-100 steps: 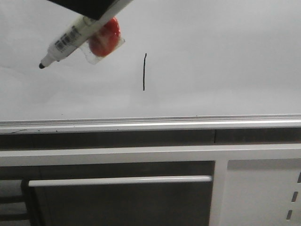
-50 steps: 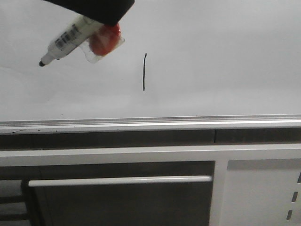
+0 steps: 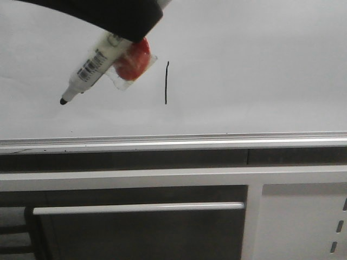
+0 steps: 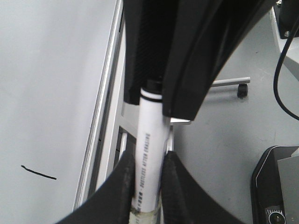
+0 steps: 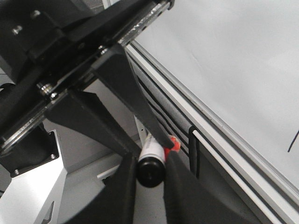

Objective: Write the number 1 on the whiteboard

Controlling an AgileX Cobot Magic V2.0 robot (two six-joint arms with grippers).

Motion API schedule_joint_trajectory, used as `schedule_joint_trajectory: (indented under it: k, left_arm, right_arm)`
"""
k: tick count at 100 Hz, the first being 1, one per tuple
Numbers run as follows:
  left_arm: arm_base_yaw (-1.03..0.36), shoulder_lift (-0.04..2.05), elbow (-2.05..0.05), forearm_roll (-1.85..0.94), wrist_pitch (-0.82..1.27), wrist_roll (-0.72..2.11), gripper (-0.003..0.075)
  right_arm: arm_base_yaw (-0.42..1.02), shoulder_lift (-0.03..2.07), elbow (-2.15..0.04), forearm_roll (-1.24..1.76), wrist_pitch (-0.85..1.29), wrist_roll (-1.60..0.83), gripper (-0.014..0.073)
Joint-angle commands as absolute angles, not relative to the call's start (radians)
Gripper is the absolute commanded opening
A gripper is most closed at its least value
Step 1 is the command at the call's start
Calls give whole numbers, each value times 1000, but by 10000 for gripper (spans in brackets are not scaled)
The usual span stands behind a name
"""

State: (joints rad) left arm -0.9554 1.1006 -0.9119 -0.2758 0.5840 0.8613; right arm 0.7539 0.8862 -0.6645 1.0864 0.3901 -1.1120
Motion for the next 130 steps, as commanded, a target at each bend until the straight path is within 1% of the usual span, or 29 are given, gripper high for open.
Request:
schedule_joint_trajectory:
  k: [1, 17, 22, 29, 38, 49, 65, 74, 89, 97, 113, 130]
  left_arm:
    - [-957, 1094, -947, -298, 497, 846, -20]
    - [-957, 1094, -947, -298, 497, 846, -20]
    - [-957, 1094, -947, -298, 501, 846, -20]
    - [-957, 1094, -947, -298, 505, 846, -20]
    - [-957, 1094, -947, -298, 505, 843, -20]
    - [-957, 1094, -947, -264, 505, 793, -20]
    - [-957, 1077, -947, -113, 507, 636, -20]
    - [-955, 1057, -947, -44, 509, 542, -20]
    - [-955, 1009, -915, 131, 477, 292, -21]
    - [-955, 983, -867, 264, 429, 118, -21]
    - [-955, 921, -740, 637, 317, -387, -21]
    - [-955, 913, -650, 1137, 309, -958, -21]
  right_arm:
    - [753, 879, -697, 1120, 419, -1111, -43]
    - [753, 879, -697, 1120, 415, -1111, -40]
    - [753, 879, -697, 1120, 407, -1111, -25]
    - [753, 879, -697, 1120, 397, -1111, 38]
    - [753, 879, -697, 1125, 393, -1111, 165]
    - [753, 877, -697, 1130, 369, -1111, 270]
    - [751, 864, -697, 1146, 281, -1111, 337]
    - [746, 837, -697, 1152, 226, -1111, 339]
    - [713, 775, -697, 1223, 83, -1111, 339]
    - [695, 743, -697, 1236, 52, -1111, 339]
    - [676, 693, -696, 1236, 37, -1111, 332]
    - [674, 681, -696, 1246, 30, -1111, 332]
